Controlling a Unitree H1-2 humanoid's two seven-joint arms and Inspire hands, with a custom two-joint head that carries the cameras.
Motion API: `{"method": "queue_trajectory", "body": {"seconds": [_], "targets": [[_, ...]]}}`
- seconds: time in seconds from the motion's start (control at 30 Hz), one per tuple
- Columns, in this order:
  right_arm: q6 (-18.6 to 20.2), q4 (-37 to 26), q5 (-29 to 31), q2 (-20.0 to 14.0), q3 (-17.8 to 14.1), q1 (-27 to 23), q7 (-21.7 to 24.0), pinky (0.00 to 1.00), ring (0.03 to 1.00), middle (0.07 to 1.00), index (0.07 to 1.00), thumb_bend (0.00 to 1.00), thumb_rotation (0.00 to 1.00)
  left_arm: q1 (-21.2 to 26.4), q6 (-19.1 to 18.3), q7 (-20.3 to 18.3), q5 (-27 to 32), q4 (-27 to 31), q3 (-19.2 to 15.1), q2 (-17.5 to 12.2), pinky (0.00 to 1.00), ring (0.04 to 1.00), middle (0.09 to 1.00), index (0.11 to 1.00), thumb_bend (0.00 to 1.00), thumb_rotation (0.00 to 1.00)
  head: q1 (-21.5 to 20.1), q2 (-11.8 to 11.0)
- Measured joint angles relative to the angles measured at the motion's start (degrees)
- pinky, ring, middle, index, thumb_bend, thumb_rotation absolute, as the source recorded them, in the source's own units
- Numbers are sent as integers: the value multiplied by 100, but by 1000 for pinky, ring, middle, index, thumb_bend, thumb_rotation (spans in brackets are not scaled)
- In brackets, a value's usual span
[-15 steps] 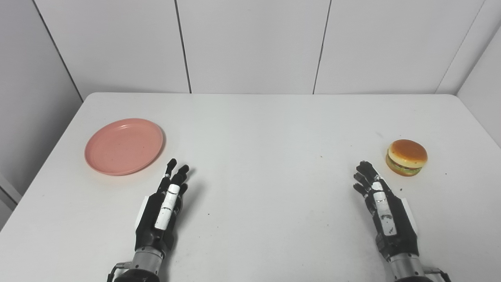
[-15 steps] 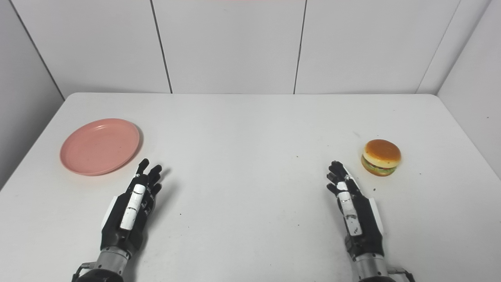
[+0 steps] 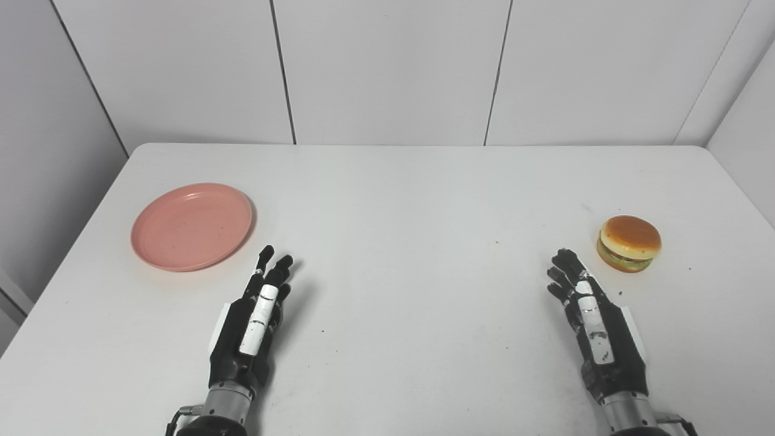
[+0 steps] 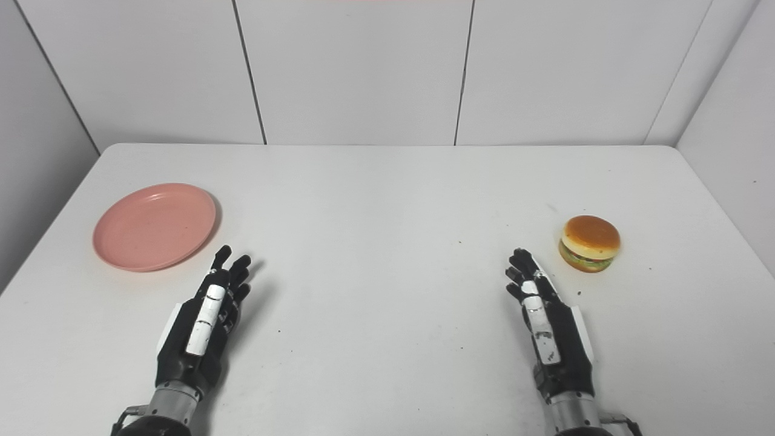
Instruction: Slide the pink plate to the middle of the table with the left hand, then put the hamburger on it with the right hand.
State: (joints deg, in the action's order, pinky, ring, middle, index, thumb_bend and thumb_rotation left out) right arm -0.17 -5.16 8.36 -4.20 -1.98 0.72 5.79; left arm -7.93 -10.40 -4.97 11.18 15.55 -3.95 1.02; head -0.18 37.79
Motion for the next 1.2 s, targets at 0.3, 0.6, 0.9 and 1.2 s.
{"method": "queue_trajectory", "body": {"seconds": [0.3,0.6,0.9,1.2], "targets": [[-7,2,-27,-30,43,0,29,951,936,944,918,852,877,-4,98,1,10,-27,-60,15,1000,999,981,978,820,742,0,17],[-48,24,-11,-40,41,-4,103,948,933,949,924,850,878,-9,828,4,116,-241,-51,58,1000,1000,1000,1000,922,748,44,9],[-58,39,-17,-39,38,-12,128,965,939,956,932,841,882,-11,948,149,71,-262,-26,63,1000,1000,1000,1000,915,746,35,9],[-73,69,-12,-54,33,-19,169,953,931,950,919,833,887,-11,948,219,-54,-429,81,75,1000,1000,1000,1000,866,761,272,-176]]}}
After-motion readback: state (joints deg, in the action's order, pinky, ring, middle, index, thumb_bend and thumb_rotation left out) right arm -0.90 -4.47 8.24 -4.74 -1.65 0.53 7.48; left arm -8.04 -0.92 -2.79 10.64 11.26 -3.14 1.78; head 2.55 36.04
